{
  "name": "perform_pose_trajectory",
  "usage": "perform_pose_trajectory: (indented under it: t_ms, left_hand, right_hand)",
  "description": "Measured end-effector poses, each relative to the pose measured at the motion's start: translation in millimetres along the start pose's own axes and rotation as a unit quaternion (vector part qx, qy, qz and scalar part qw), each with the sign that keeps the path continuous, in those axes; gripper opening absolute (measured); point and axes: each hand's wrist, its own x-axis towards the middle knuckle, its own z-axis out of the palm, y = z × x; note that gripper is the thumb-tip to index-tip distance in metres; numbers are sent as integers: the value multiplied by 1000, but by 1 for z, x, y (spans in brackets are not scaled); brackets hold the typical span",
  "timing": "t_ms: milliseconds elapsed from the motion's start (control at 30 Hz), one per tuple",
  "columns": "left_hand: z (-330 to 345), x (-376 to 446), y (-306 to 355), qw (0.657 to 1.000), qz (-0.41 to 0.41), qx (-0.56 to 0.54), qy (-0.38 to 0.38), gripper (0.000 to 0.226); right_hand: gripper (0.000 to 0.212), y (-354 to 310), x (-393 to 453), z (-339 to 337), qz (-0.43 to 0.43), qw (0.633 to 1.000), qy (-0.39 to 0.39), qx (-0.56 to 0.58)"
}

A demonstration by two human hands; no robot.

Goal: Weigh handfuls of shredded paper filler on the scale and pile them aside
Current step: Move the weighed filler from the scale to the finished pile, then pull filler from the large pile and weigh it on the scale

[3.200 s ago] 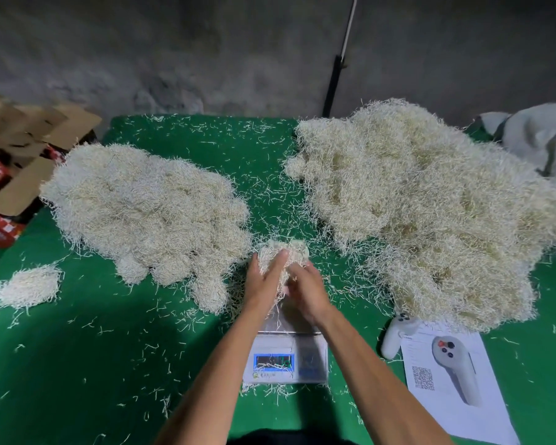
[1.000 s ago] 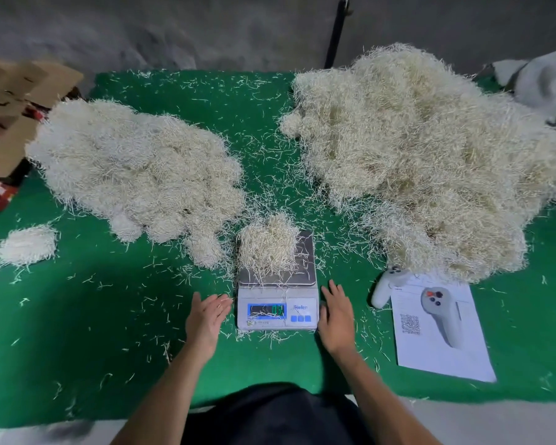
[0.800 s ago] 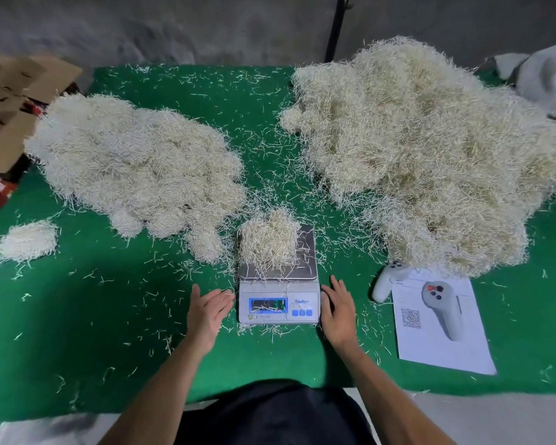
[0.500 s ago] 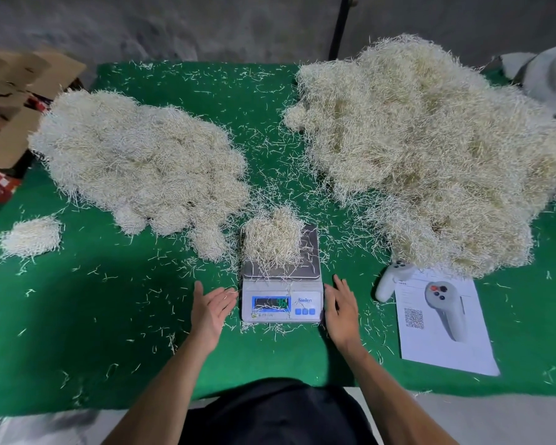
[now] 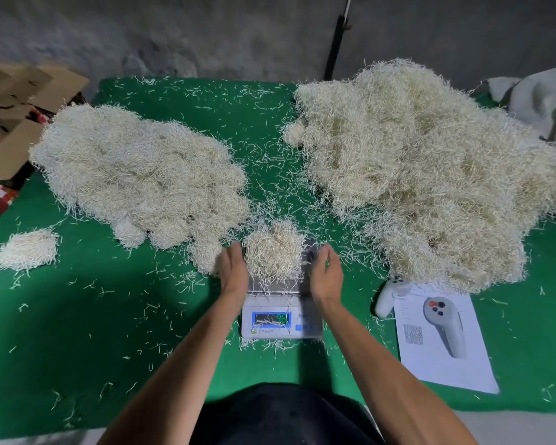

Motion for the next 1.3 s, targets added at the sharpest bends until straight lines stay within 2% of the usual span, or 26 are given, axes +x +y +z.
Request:
perform_pose_trajectory:
  t_ms: [100,167,267,367,400,433,467,500,533,567,600,667,733,767,833,867,933,1033,1133,1233,1300]
  left_hand:
    - [31,3,21,997,-8,46,-62,62]
    - [46,3,32,996,-19,4,-82,59]
    - [45,6,48,983,-83,-158,-52,51]
    - [34,27,71,905,-221,-337,-134,64]
    - [28,34,83,897,-237,-341,-153,73]
    - [18,43,98,909,-224,-316,-152,69]
    - [9,51,107,930,-196,-286,-123,49]
    - [3,60,115,951,-160,-250,-92,33]
    - [-2,66,119,971,-118,-202,-51,32]
    - [0,71,120,974,-108,-194,-37,37]
    - [3,71,122,973,-104,-201,-50,37]
    - [16,71,126,972,-105,-178,-108,30]
    - [10,76,144,959,-136,-193,-154,26]
    - [0,86,155,943,-146,-250,-164,28]
    - [-20,95,173,906,-151,-371,-137,44]
    - [-24,98,174,898,-148,-399,-113,47]
    - [-15,98,166,905,-147,-383,-110,45]
    - [-3,94,156,895,-191,-374,-153,54]
    - [-14,110,159,882,-207,-405,-121,56]
    - [-23,118,150,904,-199,-365,-96,69]
    - [-37,121,137,926,-174,-334,-11,64]
  right_hand:
    - [57,-30,0,33,-17,993,-115,19]
    - [71,-45,3,51,8,986,-145,78]
    - [73,-72,28,66,57,978,-100,172]
    - [59,-102,40,72,44,981,-56,181]
    - [46,-108,38,75,-5,984,-70,165]
    - [32,-112,33,77,-66,985,-103,123]
    - [24,-114,30,80,-127,978,-145,77]
    - [26,-117,26,83,-174,967,-183,37]
    - [30,-123,24,85,-207,954,-215,22]
    - [31,-134,23,88,-219,947,-233,19]
    - [34,-146,30,92,-215,947,-237,24]
    - [60,-167,52,94,-159,967,-198,38]
    - [58,-172,79,88,-154,973,-170,7]
    - [51,-170,84,86,-183,967,-177,-10]
    - [45,-159,78,93,-279,938,-201,-35]
    - [46,-156,71,101,-324,922,-208,-37]
    - [49,-158,70,118,-377,908,-177,-37]
    - [48,-166,99,123,-357,915,-180,-61]
    - [47,-142,117,128,-347,913,-186,-109]
    - [50,-131,130,153,-303,908,-160,-240]
    - [57,-134,136,165,-241,897,-193,-315]
